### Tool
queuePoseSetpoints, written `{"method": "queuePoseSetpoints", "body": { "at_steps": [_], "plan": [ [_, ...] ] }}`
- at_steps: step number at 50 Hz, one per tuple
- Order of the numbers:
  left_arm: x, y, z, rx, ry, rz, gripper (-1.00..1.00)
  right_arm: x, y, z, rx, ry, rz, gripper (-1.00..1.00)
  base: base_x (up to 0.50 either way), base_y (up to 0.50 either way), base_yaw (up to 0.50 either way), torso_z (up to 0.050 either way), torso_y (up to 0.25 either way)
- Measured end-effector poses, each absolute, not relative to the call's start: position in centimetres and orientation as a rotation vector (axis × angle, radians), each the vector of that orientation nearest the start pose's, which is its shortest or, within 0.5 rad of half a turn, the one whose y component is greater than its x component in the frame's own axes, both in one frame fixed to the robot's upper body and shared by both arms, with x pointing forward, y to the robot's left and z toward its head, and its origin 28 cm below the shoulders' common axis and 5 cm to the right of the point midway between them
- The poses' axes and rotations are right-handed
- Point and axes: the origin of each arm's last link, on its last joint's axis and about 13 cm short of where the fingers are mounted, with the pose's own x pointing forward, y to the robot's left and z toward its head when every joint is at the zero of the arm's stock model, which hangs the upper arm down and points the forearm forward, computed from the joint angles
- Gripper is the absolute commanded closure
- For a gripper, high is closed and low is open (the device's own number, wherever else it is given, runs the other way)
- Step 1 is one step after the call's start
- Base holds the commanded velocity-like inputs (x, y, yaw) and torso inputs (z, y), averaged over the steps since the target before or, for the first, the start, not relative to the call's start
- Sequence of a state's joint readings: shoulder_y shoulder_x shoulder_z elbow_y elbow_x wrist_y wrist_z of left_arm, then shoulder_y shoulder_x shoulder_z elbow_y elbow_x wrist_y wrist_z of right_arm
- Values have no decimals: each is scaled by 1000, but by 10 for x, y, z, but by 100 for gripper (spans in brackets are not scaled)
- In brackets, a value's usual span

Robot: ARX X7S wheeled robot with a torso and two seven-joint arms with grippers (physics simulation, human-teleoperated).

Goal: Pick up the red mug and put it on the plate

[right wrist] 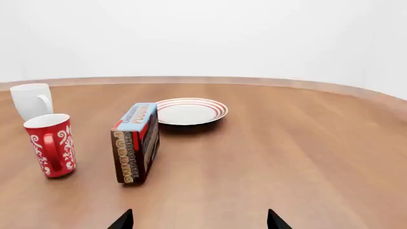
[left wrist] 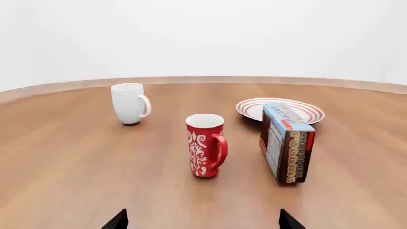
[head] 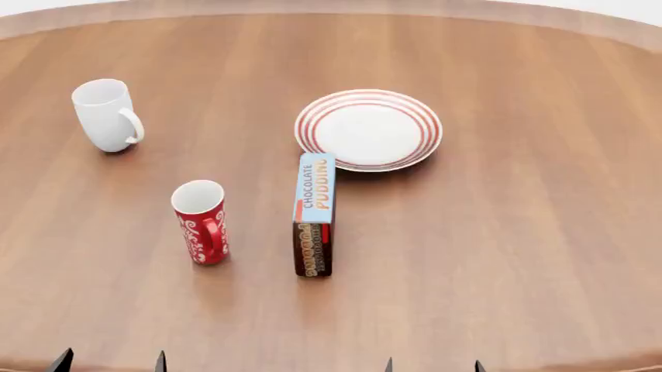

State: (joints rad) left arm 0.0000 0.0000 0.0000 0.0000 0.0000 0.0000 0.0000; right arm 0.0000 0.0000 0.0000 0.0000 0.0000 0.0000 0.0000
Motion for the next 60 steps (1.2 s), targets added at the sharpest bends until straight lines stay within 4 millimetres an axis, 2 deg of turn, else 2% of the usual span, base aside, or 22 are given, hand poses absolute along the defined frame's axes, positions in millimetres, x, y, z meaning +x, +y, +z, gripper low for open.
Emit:
{"method": "queuePoseSetpoints", "body": {
  "at_steps": [28, 60],
  "plan": [
    [211, 205, 13, 4, -29, -5, -100, 211, -97, 12, -4, 12, -2, -100, 0, 0, 0, 0, 0],
    [216, 206, 12, 70, -267, 9, -100, 211, -97, 12, 1, 15, 4, -100, 0, 0, 0, 0, 0]
  ]
}}
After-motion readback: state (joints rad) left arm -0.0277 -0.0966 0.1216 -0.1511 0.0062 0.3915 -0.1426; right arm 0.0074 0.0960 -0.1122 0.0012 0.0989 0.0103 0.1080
